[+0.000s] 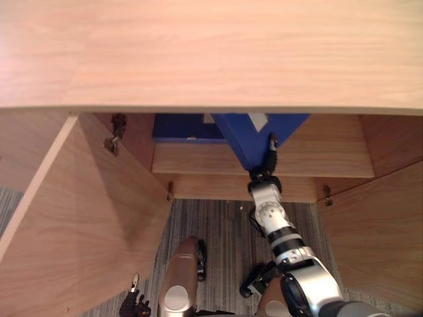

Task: Walk over to the cabinet, pick up the folder, carry it to the office cabinet, place the folder inside the office cabinet, then close the office cabinet door

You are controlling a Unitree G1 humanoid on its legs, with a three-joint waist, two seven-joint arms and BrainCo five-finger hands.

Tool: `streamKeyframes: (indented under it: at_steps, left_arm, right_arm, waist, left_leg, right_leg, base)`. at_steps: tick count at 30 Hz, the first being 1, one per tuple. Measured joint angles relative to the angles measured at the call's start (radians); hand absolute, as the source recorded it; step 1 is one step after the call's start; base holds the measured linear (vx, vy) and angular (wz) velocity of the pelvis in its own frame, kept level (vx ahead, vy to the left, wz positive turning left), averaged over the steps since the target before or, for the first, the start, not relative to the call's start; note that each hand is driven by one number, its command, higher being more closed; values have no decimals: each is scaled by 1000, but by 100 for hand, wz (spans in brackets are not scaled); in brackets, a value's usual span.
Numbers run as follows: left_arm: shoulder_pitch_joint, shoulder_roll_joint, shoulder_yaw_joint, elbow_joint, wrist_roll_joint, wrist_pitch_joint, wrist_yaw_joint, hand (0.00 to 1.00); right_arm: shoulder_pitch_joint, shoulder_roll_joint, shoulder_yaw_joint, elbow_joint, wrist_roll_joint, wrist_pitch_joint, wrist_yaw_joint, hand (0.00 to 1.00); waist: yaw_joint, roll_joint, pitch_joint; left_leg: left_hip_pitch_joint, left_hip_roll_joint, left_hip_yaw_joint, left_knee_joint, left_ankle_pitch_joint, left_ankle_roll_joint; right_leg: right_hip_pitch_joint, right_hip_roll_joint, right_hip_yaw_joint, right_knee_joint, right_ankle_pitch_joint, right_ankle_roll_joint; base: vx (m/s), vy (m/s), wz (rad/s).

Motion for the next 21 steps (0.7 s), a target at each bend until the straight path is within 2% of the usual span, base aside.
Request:
streamKeyframes:
  at_steps: [3,4,6,8,10,12,15,18,21]
  left_arm:
    - [-35,-12,-7,-44,-6,0,32,0]
    - [-46,-17,-13,-69,-9,0,49,0]
    - [-47,-18,-32,-95,-16,0,64,0]
    - [-48,-18,-43,-107,-19,0,79,0]
    - [-49,-19,-51,-117,-21,0,93,0]
    - [-54,-23,-69,-119,-21,0,113,0]
    - [-56,-27,-91,-128,-22,0,129,0]
    - [-57,-26,-91,-136,-22,0,130,0]
    - [-57,-26,-92,-133,-22,0,133,0]
  right_arm:
    - [-114,5,-83,-25,82,-46,-56,100]
    - [-183,-1,-149,-38,118,-80,-94,100]
    - [-262,-16,-224,-42,147,-119,-140,100]
    - [-321,-49,-292,-42,173,-139,-177,100]
    - [-354,-88,-350,-43,198,-157,-206,100]
    - [-366,-137,-428,-43,214,-195,-243,100]
    - [-394,-208,-480,-48,212,-229,-269,100]
    - [-445,-274,-538,-49,212,-246,-294,100]
    - [-456,-338,-575,-39,215,-243,-318,100]
  waist:
    - [20,14,15]
    - [22,22,26]
    - [25,29,30]
    - [35,32,32]
    - [48,36,34]
    - [64,40,36]
    - [64,43,38]
    - [63,44,38]
    - [58,45,39]
  left_leg:
    - [-150,-16,-35,165,-42,9]
    - [-216,-31,-50,233,-59,11]
    - [-295,-45,-55,297,-73,9]
    - [-366,-57,-56,338,-79,6]
    - [-424,-59,-60,365,-79,6]
    - [-472,-74,-70,383,-76,3]
    - [-502,-95,-72,384,-62,2]
    - [-543,-105,-80,384,-48,-3]
    - [-571,-104,-90,379,-33,-7]
  right_leg:
    - [-107,-67,4,178,-74,-2]
    - [-154,-100,10,252,-104,0]
    - [-226,-126,28,325,-129,1]
    - [-300,-148,50,378,-143,-1]
    - [-356,-154,63,410,-151,-5]
    - [-398,-163,70,438,-164,-10]
    - [-429,-177,91,461,-180,-9]
    - [-467,-180,96,478,-194,-15]
    - [-495,-167,101,480,-197,-19]
  base:
    - [-58,33,42]
    - [-38,81,37]
    - [-20,96,28]
    - [-7,102,13]
    - [1,82,7]
    - [16,42,15]
    - [36,-20,30]
    - [30,-49,14]
    - [41,-62,5]
